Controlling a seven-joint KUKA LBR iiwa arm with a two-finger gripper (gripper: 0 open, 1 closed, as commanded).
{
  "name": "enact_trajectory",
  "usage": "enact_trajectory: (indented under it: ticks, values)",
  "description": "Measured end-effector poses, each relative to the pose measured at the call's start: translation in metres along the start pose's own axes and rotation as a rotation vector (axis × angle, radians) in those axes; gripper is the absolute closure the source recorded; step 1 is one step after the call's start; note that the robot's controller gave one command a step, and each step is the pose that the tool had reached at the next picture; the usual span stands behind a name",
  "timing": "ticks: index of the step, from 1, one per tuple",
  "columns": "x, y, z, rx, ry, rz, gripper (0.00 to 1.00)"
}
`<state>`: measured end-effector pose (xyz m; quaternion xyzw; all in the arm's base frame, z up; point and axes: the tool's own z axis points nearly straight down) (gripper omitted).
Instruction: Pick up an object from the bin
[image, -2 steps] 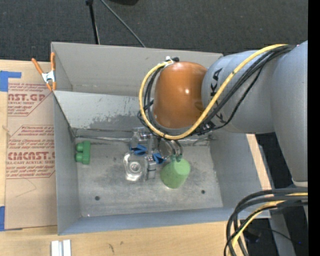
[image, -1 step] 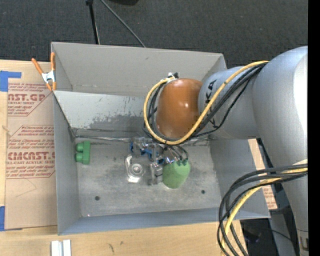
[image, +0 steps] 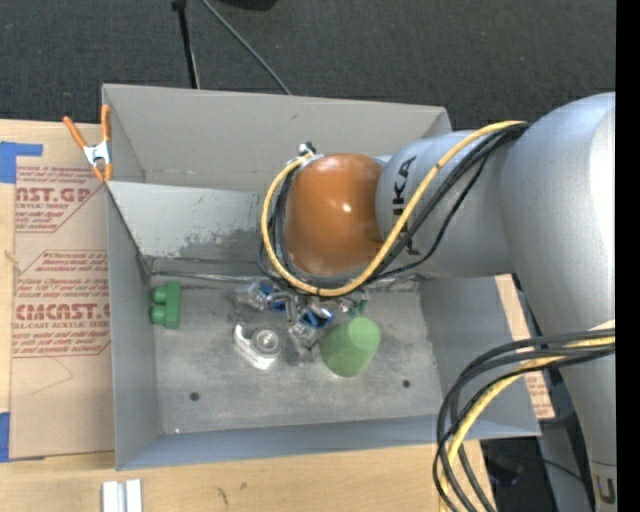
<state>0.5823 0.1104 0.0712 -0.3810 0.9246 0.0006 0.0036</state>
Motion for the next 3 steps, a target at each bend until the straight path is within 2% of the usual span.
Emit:
enact_trajectory:
  ticks: [1, 2, 3]
  values:
    - [-0.004, 0.015, 0.000, -0.001, 0.001, -0.010, 0.00]
    - [-0.004, 0.013, -0.001, 0.000, -0.001, -0.008, 1.00]
    - [0.015, 0.042, -0.152, 0.003, -0.002, -0.031, 1.00]
